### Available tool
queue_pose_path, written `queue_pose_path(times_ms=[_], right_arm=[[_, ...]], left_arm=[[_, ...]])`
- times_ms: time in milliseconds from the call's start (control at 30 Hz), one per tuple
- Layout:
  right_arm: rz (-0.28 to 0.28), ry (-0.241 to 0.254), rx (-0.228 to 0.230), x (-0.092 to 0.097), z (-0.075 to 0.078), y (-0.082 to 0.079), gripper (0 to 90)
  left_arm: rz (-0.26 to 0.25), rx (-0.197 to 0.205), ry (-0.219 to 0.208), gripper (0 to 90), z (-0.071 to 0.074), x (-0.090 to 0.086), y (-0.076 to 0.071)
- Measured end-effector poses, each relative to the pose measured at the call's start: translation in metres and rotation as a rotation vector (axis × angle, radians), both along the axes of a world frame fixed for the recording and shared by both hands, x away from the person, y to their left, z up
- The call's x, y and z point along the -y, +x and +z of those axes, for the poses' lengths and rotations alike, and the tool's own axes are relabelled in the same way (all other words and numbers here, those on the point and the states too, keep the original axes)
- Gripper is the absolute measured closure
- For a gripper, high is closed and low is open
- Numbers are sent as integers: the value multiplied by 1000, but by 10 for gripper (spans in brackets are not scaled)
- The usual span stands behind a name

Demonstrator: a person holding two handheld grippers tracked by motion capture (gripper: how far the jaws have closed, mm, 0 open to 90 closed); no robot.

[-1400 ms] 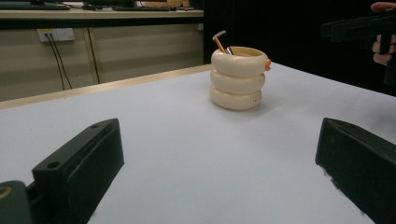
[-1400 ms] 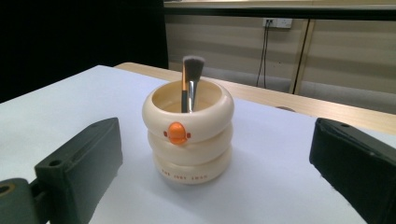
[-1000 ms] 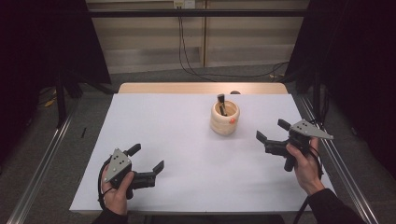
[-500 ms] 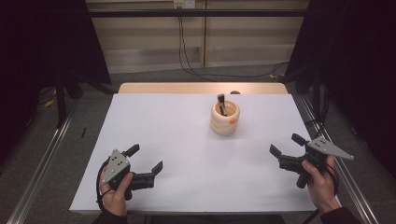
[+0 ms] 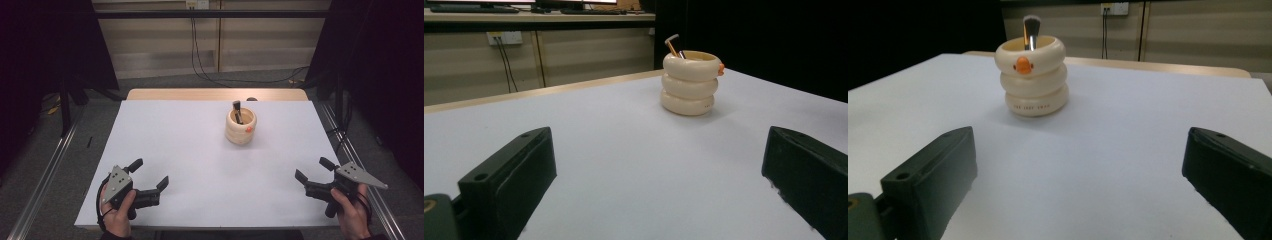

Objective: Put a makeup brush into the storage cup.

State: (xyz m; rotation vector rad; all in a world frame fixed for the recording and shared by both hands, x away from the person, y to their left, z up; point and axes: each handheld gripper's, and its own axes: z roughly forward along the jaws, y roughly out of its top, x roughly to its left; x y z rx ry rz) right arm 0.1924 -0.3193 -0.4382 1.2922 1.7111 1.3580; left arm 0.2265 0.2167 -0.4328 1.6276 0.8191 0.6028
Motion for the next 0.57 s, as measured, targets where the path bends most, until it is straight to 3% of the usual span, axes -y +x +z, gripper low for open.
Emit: queue_pose_path(times_ms=[167, 300, 567], right_arm=[[-12, 8, 32, 3, 3, -2, 10], [-16, 26, 11, 5, 2, -1, 10], [-16, 23, 14, 5, 1, -1, 12]], left_arm=[[6, -3, -7, 7, 0, -3, -1], [-3, -6, 3, 7, -1, -2, -1], [-8, -6, 3, 9, -1, 0, 1]])
